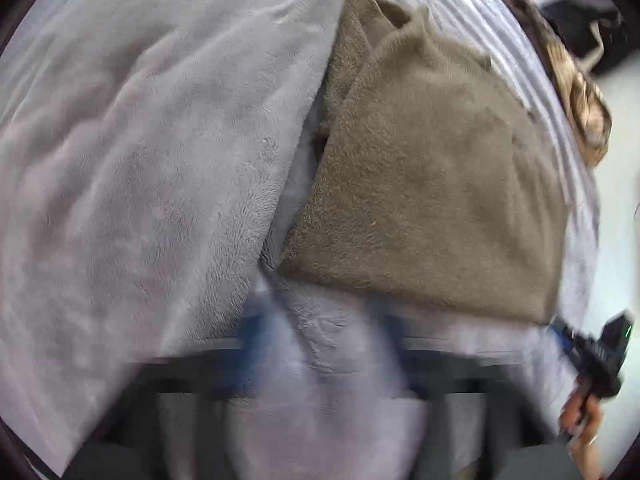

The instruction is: Fold small clothes

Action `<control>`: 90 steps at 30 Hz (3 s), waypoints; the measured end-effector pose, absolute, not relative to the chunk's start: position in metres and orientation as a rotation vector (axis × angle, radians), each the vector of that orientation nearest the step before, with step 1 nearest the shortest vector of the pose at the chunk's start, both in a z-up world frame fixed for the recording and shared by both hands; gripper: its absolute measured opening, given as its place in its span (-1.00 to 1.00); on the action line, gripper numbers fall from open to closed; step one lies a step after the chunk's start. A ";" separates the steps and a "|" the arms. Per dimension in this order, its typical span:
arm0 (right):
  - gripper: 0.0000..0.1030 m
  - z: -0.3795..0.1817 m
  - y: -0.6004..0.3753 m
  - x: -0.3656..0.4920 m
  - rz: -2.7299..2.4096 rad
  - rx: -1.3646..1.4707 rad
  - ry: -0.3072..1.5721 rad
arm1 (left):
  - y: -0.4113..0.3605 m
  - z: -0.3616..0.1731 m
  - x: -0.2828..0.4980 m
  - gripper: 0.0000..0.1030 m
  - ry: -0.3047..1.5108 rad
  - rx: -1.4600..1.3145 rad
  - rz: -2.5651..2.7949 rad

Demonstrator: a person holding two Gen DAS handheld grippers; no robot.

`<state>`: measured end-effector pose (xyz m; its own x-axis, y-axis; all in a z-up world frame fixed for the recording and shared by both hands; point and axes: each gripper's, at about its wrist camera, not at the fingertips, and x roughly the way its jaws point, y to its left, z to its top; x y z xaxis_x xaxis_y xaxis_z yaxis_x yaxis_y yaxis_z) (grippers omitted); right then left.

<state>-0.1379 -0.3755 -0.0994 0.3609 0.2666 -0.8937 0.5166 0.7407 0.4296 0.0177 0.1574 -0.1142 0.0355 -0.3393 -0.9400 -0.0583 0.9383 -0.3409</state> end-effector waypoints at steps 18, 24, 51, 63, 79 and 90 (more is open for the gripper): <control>-0.86 -0.138 -0.381 -0.149 -0.282 1.135 1.082 | 0.147 -0.139 0.021 -0.80 1.473 -0.539 -0.148; -0.42 -0.144 -0.366 -0.159 -0.291 1.177 1.099 | 0.143 -0.106 0.009 -0.79 1.424 -0.306 -0.137; -0.82 -0.173 -0.077 0.004 0.313 1.274 1.208 | 0.240 -0.111 0.021 0.88 1.406 -0.158 -0.093; -0.64 -0.154 -0.020 -0.009 0.282 0.708 1.504 | 0.218 -0.098 0.021 0.88 1.427 -0.101 -0.095; -0.22 -0.082 -0.134 -0.104 0.048 0.562 1.459 | 0.176 -0.065 0.000 0.99 1.424 -0.018 -0.173; -0.04 -0.066 -0.137 -0.095 0.009 0.504 1.388 | 0.164 -0.067 0.001 0.99 1.452 0.025 -0.155</control>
